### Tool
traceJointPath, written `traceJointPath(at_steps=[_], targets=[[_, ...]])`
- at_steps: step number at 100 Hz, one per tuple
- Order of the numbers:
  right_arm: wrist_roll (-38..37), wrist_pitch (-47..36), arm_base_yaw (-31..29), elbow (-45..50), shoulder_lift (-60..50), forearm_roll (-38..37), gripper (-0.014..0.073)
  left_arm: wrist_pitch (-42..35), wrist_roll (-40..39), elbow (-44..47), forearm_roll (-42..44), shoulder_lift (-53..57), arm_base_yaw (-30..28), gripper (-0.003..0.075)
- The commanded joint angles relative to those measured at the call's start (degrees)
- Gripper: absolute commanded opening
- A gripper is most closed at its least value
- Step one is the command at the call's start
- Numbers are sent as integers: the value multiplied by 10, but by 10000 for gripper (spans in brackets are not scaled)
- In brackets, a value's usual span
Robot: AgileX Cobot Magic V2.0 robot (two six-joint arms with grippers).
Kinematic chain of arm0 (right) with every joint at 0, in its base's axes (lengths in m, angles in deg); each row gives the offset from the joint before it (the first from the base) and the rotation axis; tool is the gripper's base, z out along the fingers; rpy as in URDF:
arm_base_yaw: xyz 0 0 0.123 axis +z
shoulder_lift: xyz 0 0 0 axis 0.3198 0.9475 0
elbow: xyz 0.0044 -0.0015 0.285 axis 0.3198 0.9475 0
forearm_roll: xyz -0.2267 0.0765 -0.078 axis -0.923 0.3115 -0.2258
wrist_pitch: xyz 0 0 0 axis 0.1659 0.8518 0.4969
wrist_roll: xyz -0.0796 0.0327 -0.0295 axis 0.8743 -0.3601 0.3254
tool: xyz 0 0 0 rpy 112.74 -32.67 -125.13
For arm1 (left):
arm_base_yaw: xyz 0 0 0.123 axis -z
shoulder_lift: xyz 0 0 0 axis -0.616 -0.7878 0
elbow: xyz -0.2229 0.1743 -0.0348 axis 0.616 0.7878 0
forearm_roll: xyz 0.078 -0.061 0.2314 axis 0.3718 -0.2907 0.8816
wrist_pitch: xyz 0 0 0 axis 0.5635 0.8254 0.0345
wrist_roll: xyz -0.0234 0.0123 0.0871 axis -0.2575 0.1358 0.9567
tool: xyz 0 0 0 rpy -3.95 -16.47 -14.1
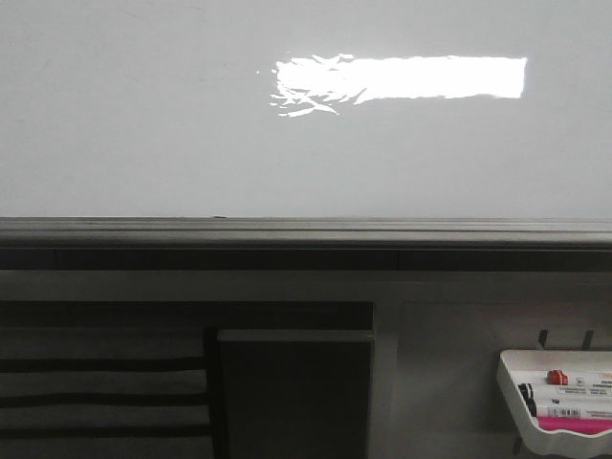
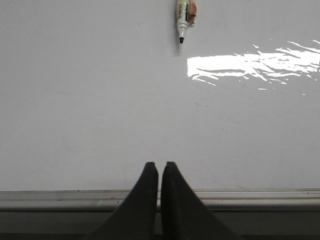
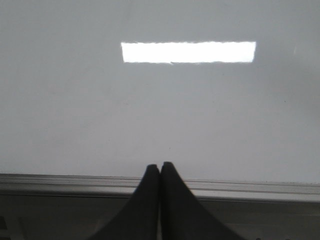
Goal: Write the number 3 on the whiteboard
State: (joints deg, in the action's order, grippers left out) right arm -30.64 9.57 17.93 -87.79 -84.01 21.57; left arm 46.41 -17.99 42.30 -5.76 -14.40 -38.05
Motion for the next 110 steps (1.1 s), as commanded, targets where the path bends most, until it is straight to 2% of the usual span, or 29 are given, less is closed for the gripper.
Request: traceJointPath(at_steps=[1, 69, 110], targets=[[2, -45, -2, 13, -9, 0, -50, -42, -2, 2, -1, 18, 1, -19], [2, -45, -2, 13, -9, 0, -50, -42, -2, 2, -1, 18, 1, -19], [2, -97, -2, 12, -9, 12, -50, -47, -3, 1, -19, 18, 1, -19]])
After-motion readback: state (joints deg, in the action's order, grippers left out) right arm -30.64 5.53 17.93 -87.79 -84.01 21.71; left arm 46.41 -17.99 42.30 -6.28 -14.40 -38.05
